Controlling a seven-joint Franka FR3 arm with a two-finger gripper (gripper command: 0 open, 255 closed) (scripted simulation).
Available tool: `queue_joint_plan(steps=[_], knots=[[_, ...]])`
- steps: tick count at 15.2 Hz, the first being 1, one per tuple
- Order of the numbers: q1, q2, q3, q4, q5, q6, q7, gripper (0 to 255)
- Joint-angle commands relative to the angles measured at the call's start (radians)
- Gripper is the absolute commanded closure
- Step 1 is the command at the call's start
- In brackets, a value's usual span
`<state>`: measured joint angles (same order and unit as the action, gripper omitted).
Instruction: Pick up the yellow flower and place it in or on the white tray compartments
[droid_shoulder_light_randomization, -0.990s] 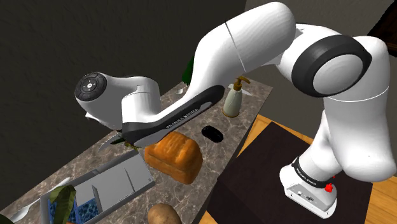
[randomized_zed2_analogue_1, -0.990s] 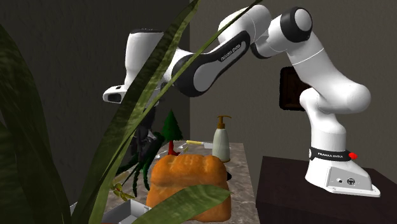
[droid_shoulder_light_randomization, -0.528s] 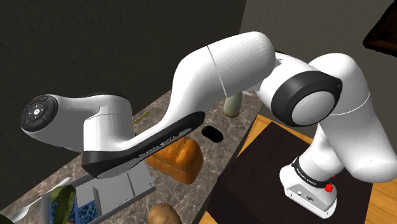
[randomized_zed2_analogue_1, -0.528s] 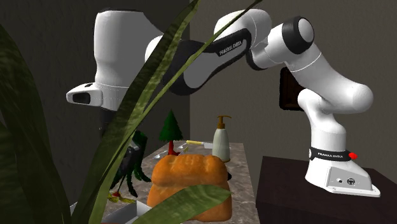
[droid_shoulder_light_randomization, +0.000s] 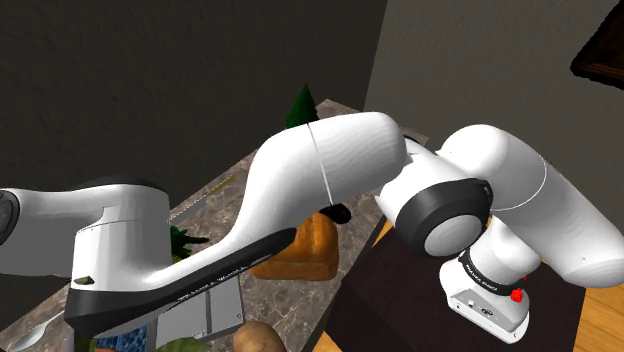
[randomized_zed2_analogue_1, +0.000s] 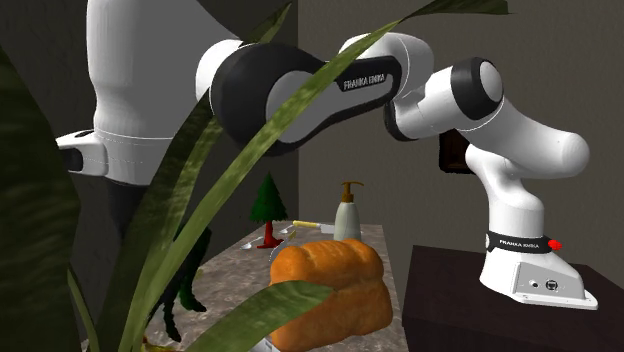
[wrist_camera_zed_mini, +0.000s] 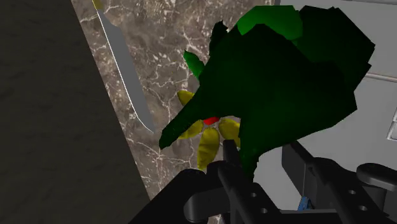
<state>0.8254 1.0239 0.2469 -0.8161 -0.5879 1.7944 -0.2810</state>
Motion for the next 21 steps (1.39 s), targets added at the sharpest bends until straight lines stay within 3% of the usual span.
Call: queue_joint_plan(steps=[1,10,18,19,21], knots=[[-0.002,0.018,-0.003,-0.011,-0.002,0.014,0.007,255],[-0.006,0.066,-0.010,-0.043,-0.016,0.087,0.039,255],[-0.006,0.072,-0.010,-0.042,-0.018,0.091,0.040,255],[-0.009,0.069,-0.010,-0.046,-0.018,0.093,0.040,0],[-0.003,0.081,-0.011,-0.022,-0.016,0.082,0.036,0]])
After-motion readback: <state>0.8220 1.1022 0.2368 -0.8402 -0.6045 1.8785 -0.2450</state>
